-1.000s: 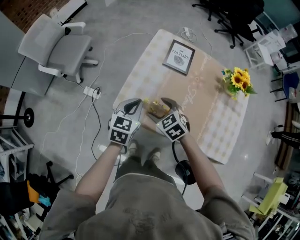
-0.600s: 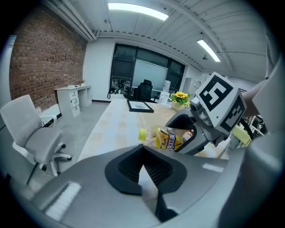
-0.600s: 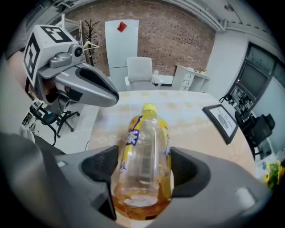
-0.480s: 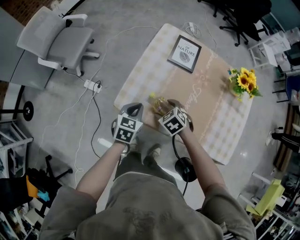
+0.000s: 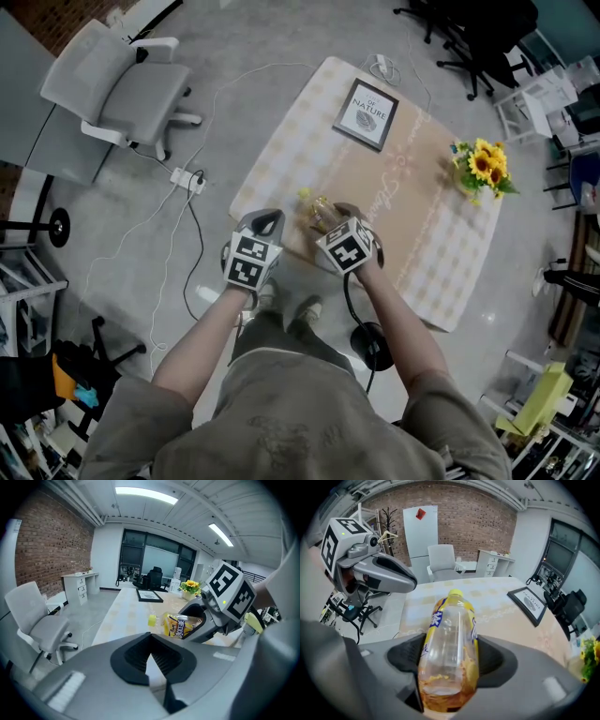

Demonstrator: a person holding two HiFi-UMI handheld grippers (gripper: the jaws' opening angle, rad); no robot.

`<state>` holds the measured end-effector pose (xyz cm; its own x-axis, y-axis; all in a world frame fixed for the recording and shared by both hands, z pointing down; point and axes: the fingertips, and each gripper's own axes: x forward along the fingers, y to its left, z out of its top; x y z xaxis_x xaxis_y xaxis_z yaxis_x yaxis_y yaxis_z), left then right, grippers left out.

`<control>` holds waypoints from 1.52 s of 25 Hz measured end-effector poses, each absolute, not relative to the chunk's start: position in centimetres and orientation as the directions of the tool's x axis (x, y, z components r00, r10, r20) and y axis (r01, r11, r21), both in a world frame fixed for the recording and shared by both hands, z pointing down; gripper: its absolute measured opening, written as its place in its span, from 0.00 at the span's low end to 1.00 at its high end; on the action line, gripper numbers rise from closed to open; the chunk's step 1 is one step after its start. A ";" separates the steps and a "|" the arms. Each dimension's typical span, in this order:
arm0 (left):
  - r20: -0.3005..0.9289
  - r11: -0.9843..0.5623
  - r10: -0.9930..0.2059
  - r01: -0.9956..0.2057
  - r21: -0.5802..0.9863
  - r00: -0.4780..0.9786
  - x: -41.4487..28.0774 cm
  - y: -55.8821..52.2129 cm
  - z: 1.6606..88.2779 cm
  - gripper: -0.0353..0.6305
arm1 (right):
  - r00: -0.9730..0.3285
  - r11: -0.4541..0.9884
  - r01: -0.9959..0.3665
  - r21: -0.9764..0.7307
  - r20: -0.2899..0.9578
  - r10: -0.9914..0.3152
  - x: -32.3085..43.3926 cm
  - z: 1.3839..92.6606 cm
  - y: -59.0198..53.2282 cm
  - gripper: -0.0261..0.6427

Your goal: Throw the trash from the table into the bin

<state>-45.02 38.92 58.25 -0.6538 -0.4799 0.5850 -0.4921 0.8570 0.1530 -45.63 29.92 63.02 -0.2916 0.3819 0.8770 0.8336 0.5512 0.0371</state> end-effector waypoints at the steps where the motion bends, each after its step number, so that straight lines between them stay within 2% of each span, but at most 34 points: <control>1: 0.576 0.855 -0.484 -0.495 0.151 -0.659 -45.1 38.8 57.7 0.06 | -0.302 0.559 0.828 0.036 0.869 0.393 -45.7 62.3 29.9 0.53; 6: 0.530 0.857 -0.476 -0.505 0.101 -0.702 -45.8 38.5 53.7 0.06 | -0.398 0.585 0.806 0.087 0.812 0.428 -46.4 57.3 29.1 0.52; 10: 0.460 0.851 -0.492 -0.520 0.076 -0.739 -46.0 37.7 48.1 0.06 | -0.497 0.633 0.768 0.099 0.716 0.490 -46.3 50.9 28.4 0.52; 21: 0.187 0.810 -0.567 -0.584 -0.048 -0.802 -43.7 34.9 29.1 0.06 | -0.775 0.757 0.623 0.195 0.287 0.563 -42.9 29.8 24.4 0.52; 29: 0.071 0.792 -0.603 -0.607 -0.073 -0.795 -39.8 32.9 22.6 0.06 | -0.848 0.831 0.523 0.190 0.017 0.529 -37.3 21.5 20.8 0.52; 38: -0.001 0.793 -0.606 -0.604 -0.073 -0.795 -36.0 31.8 20.3 0.06 | -0.869 0.874 0.462 0.148 -0.122 0.480 -31.7 19.6 18.5 0.52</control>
